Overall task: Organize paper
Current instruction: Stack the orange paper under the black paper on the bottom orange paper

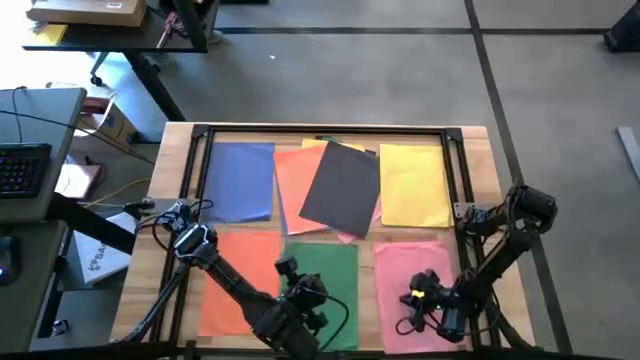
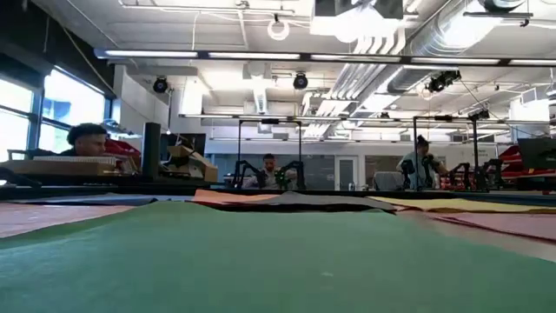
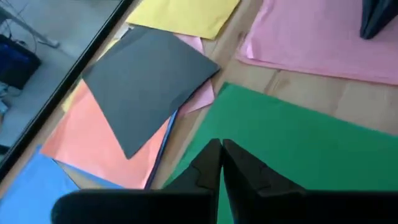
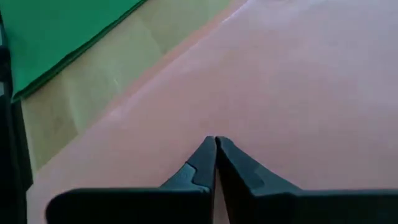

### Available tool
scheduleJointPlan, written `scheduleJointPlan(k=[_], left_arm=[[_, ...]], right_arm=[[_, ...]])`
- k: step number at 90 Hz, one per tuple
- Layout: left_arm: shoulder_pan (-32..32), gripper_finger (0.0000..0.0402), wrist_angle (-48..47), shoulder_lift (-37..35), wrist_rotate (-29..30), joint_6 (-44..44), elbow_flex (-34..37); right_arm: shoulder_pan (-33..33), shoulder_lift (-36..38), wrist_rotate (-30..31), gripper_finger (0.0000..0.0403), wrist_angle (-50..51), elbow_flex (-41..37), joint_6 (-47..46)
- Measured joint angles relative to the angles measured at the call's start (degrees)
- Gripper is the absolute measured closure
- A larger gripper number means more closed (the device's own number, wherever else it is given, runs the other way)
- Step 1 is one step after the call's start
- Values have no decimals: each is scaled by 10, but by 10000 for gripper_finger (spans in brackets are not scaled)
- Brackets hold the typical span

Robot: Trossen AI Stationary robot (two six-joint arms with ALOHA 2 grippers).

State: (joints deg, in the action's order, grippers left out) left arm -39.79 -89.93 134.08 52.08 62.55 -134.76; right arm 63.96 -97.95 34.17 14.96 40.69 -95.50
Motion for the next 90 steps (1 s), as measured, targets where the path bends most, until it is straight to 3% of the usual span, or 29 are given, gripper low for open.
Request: scheduleJointPlan(k=[15, 75, 90], left_arm=[[-13, 401, 0, 0, 11, 16, 0], [-13, 401, -1, -1, 54, 69, 0], [-5, 384, -1, -3, 116, 25, 0]], right_arm=[[2, 0, -3, 403, 52, 16, 6], [-1, 20, 35, 403, 103, 46, 71], [-9, 46, 52, 403, 133, 80, 117]])
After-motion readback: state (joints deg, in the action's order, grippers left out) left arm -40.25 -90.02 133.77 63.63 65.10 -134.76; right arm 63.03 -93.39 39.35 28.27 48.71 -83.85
